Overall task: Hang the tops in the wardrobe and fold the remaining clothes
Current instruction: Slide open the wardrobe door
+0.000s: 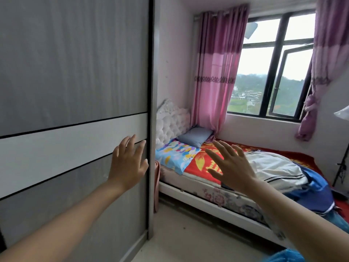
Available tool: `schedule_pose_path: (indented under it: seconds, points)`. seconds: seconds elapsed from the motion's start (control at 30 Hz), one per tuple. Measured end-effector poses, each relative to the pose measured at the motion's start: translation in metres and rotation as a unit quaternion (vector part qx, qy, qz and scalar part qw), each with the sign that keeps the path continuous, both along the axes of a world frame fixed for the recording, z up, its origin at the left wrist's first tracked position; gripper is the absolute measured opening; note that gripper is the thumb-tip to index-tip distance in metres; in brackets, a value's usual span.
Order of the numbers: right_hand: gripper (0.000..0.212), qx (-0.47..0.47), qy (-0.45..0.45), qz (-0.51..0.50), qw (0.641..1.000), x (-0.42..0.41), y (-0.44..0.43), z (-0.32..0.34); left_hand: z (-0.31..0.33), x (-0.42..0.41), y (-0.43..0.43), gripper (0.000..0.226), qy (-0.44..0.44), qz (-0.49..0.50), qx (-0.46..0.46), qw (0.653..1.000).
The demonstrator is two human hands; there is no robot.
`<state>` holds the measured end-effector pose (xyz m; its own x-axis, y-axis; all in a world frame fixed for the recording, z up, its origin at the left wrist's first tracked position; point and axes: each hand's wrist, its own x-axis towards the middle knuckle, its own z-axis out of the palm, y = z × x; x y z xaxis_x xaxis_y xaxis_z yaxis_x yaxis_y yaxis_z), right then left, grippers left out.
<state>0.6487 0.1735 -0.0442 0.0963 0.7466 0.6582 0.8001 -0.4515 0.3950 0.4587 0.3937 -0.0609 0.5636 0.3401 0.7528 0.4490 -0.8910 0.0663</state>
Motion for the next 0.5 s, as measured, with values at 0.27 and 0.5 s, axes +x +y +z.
schedule_pose_path:
  seconds: [0.27, 0.5]
  points:
    - [0.059, 0.035, 0.055, -0.044, 0.997, 0.104, 0.005, 0.000, -0.008, 0.123, 0.023, 0.050, 0.052, -0.051, 0.029, 0.997]
    - [0.060, 0.023, 0.063, -0.064, 0.996, 0.210, 0.017, 0.009, 0.011, 0.218, 0.034, 0.050, 0.064, -0.073, 0.052, 0.994]
